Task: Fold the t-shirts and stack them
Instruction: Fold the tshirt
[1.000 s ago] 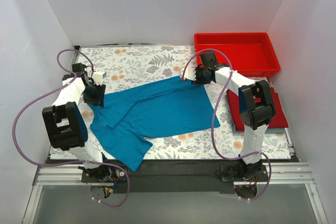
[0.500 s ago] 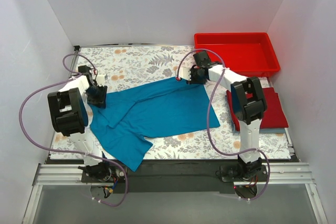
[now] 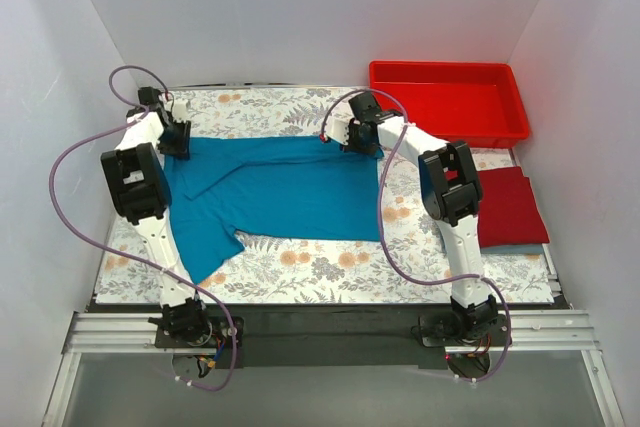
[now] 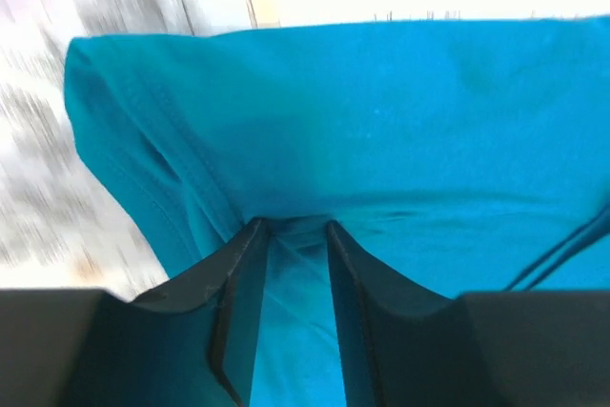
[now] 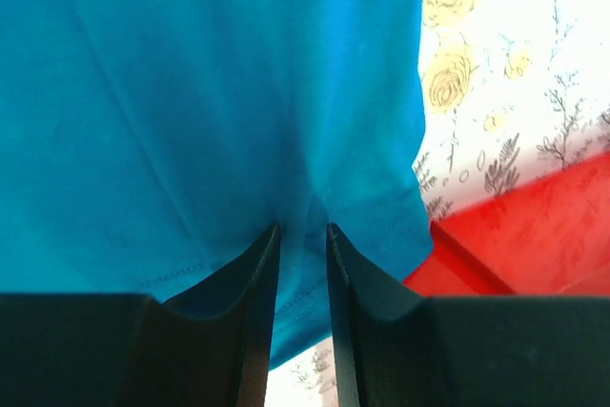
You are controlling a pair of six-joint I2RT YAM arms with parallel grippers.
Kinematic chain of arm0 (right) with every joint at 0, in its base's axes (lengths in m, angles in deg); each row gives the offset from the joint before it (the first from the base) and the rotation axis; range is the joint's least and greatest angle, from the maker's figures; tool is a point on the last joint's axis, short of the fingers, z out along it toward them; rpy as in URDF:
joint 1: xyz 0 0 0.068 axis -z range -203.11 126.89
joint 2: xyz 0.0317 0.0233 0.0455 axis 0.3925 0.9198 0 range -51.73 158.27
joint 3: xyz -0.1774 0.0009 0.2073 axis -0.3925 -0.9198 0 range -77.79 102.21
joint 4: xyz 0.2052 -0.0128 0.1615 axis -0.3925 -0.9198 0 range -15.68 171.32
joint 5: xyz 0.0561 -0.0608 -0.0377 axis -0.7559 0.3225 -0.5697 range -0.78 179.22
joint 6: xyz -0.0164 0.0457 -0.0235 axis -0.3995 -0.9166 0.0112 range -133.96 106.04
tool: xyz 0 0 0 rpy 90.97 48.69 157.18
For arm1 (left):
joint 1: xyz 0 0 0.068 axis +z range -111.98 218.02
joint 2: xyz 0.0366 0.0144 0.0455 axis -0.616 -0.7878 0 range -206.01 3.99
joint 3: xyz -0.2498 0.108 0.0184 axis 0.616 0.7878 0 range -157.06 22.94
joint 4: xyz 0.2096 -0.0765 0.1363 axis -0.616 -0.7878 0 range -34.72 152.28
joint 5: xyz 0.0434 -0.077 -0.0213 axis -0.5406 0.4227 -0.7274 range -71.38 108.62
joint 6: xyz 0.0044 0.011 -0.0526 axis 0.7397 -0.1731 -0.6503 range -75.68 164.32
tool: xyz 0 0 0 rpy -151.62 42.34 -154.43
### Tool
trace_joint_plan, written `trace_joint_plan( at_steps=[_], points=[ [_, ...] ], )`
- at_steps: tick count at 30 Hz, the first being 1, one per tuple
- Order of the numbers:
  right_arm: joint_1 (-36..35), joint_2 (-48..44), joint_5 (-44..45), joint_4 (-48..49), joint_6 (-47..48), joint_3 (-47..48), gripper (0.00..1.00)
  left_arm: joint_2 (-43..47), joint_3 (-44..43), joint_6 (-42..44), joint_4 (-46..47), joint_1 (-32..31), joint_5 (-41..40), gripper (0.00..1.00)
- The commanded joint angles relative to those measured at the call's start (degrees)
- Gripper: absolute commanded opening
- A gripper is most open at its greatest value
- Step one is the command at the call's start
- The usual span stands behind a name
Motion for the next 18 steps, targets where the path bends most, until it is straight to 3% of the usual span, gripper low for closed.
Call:
trace_joint_plan(
  at_steps=[1, 7, 18],
  points=[
    [0.2, 0.5, -3.3, -2.4, -2.7, 3.1, 0.34, -5.4, -6.1, 2.5, -2.9, 1.1, 8.0, 0.32],
    [0.6, -6.7, -6.9, -3.7, -4.6, 0.5, 0.35, 4.7, -4.0, 7.7, -4.5, 0.1, 22.1, 0.45],
    [2.0, -8.6, -9.1, -11.9, 1.1, -2.3, 0.34, 10.3, 6.3, 38.4, -7.6, -7.1, 33.1, 0.46]
  ],
)
